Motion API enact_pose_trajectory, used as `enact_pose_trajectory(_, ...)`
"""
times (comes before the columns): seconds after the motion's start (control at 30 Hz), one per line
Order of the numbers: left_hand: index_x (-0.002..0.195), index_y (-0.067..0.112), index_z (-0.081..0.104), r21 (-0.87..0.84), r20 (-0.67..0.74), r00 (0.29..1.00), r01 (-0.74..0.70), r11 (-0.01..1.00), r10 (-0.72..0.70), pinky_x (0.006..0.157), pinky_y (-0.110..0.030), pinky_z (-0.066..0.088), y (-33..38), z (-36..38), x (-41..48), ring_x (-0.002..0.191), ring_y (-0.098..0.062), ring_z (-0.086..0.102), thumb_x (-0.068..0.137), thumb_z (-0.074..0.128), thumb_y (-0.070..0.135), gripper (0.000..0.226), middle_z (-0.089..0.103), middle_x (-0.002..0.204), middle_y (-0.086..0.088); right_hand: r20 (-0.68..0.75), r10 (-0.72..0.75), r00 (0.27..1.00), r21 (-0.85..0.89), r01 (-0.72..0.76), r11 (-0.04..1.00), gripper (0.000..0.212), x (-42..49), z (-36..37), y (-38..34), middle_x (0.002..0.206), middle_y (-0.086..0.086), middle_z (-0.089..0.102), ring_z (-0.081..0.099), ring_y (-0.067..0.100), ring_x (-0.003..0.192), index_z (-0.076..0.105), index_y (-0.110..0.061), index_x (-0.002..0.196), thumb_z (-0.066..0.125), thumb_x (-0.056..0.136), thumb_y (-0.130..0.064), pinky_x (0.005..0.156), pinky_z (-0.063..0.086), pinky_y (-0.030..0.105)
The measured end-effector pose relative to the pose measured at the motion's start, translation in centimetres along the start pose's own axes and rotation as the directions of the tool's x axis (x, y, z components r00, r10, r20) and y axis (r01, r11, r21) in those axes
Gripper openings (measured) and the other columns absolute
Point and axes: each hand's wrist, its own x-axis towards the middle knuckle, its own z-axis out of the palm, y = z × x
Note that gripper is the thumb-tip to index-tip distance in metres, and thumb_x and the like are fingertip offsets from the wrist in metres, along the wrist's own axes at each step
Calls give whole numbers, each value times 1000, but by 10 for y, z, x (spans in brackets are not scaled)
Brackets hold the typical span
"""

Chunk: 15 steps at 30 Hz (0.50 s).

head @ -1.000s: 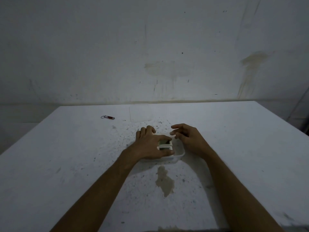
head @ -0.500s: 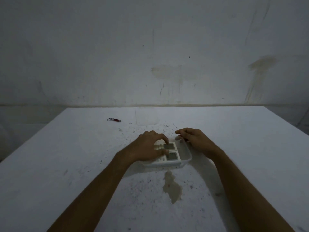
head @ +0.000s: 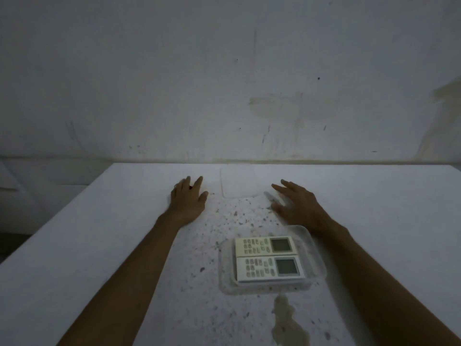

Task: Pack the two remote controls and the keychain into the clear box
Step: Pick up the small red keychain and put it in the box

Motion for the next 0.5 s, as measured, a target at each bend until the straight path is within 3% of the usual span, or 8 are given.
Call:
enact_pose_trajectory(0.1, 159, 16, 27, 9, 16, 1000, -16, 1000, 16, 126, -46, 9, -2, 7, 5, 156, -27, 12, 108, 30, 31, 53, 20, 169, -8, 17, -1, 1000, -62, 2, 998, 73, 4, 12, 7, 169, -2, 25, 21, 21, 156, 26, -34, 159, 39, 95, -68, 123, 16, 46)
enact_pose_trajectory(0.2, 158, 16, 32, -166, -43, 999, -17, 986, 10, 126, -42, 16, -5, 8, -1, 155, -24, 19, 102, 37, 9, 57, 28, 166, -8, 31, 7, 999, -103, -3, 995, 74, 6, 18, 11, 169, -3, 23, 20, 20, 156, 26, -34, 158, 27, 95, -73, 124, 15, 46)
enact_pose_trajectory(0.33, 137, 9, 62, -344, -156, 988, -66, 937, 12, 121, -32, 27, -6, 8, -6, 143, -25, 44, 98, 44, -6, 45, 54, 149, -12, 43, 9, 999, -80, -6, 997, 69, 6, 11, 6, 167, -2, 30, 26, 20, 154, 39, -32, 154, 33, 96, -69, 124, 20, 46)
enact_pose_trajectory(0.4, 120, 4, 73, -374, -202, 979, -89, 923, 12, 112, -27, 37, -8, 2, -6, 127, -26, 61, 97, 51, -6, 33, 69, 130, -14, -9, 8, 1000, 68, -7, 998, 54, -3, 1, 1, 156, -1, 49, 43, 19, 146, 56, -27, 144, 47, 100, -56, 121, 31, 41)
enact_pose_trajectory(0.5, 106, 8, 79, -310, -248, 965, -160, 937, 83, 100, -37, 54, -12, -13, -10, 105, -24, 71, 95, 62, 1, 22, 78, 111, -10, -150, 147, 978, 446, -66, 892, 33, -21, -14, 0, 128, -4, 73, 66, 11, 121, 73, -24, 126, 59, 100, -38, 111, 46, 35)
